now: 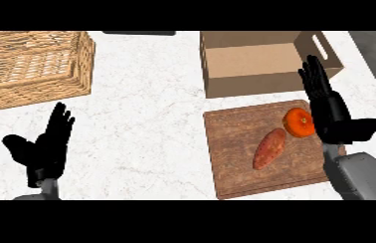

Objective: Pick the sweet potato from the cutting board and place it in the cardboard box

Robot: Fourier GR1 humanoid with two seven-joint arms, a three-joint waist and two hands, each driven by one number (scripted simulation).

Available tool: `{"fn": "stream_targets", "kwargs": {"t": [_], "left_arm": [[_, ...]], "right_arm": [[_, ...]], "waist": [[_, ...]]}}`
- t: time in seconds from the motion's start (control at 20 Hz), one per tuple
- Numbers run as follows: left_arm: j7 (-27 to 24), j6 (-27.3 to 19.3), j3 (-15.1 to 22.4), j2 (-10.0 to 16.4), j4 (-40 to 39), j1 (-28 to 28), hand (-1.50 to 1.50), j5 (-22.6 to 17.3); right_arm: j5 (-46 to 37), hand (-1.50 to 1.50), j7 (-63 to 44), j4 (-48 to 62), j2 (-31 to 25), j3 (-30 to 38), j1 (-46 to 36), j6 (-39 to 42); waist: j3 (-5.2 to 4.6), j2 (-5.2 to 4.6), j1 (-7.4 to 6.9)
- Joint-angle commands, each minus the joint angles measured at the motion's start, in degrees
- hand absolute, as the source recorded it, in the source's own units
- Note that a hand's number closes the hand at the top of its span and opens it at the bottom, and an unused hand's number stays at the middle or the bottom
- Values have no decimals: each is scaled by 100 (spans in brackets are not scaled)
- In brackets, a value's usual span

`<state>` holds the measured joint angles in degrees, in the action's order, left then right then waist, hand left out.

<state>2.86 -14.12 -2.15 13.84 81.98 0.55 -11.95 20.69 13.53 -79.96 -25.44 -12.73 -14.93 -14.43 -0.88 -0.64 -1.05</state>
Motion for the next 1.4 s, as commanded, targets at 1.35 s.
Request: {"fn": "stream_targets", "kwargs": {"t": [1.35], "left_arm": [[-788,1663,1193,931,608,-1323,0,1070]], "right_arm": [[-3369,-150,-5971,-4881,-4429,-372,2601,-207]], "waist": [[52,13,25]]}}
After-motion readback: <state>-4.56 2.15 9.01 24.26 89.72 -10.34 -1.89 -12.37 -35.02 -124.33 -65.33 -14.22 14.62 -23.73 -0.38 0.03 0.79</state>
